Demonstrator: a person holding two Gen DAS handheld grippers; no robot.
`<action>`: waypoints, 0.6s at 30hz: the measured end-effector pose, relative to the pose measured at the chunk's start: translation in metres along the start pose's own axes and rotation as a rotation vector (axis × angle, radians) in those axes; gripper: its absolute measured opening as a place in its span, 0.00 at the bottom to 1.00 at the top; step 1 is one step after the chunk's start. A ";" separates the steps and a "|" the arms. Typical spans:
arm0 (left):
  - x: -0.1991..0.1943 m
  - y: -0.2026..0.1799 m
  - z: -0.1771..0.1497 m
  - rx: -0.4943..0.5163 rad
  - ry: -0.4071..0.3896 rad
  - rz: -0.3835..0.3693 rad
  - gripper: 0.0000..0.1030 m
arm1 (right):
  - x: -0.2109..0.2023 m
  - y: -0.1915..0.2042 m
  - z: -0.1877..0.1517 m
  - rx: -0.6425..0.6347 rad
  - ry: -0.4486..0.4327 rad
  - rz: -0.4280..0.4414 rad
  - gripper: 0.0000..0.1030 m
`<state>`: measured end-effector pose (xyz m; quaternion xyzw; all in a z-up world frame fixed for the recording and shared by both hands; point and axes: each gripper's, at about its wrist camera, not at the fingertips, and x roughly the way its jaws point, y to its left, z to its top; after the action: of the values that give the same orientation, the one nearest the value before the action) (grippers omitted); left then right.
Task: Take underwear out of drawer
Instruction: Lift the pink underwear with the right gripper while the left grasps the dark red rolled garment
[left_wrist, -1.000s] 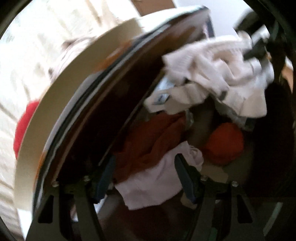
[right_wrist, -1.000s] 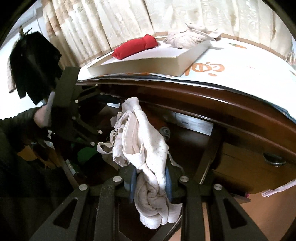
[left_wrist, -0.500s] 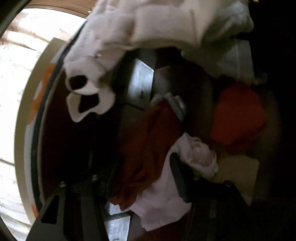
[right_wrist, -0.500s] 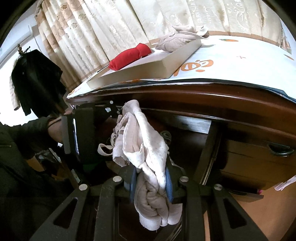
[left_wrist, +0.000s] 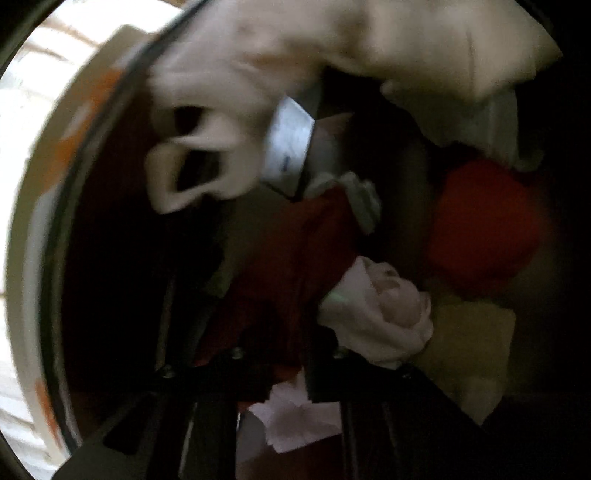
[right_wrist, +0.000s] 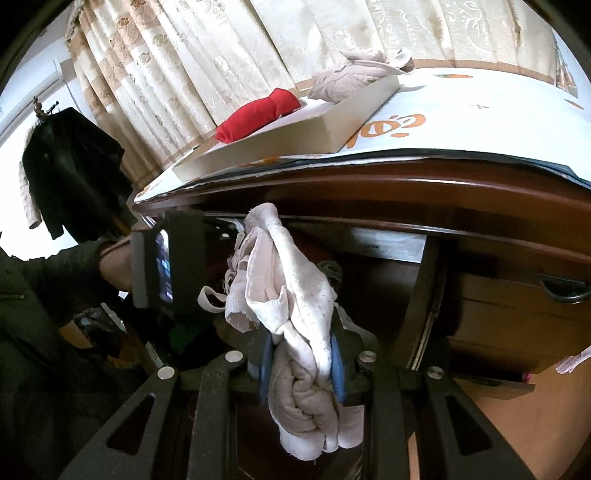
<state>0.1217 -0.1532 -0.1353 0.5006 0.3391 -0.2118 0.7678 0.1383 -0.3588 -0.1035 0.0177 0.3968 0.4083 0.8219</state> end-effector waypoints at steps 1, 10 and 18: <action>-0.004 0.004 -0.002 -0.021 -0.001 -0.011 0.09 | 0.000 0.000 0.000 0.002 0.000 0.000 0.27; -0.059 0.043 -0.043 -0.262 -0.012 -0.122 0.09 | 0.002 0.000 0.000 0.007 0.000 -0.003 0.27; -0.087 0.063 -0.058 -0.440 -0.090 -0.245 0.09 | 0.003 0.003 -0.002 0.028 -0.017 0.034 0.27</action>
<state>0.0865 -0.0755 -0.0480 0.2667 0.4006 -0.2462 0.8413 0.1361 -0.3555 -0.1053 0.0396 0.3951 0.4164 0.8179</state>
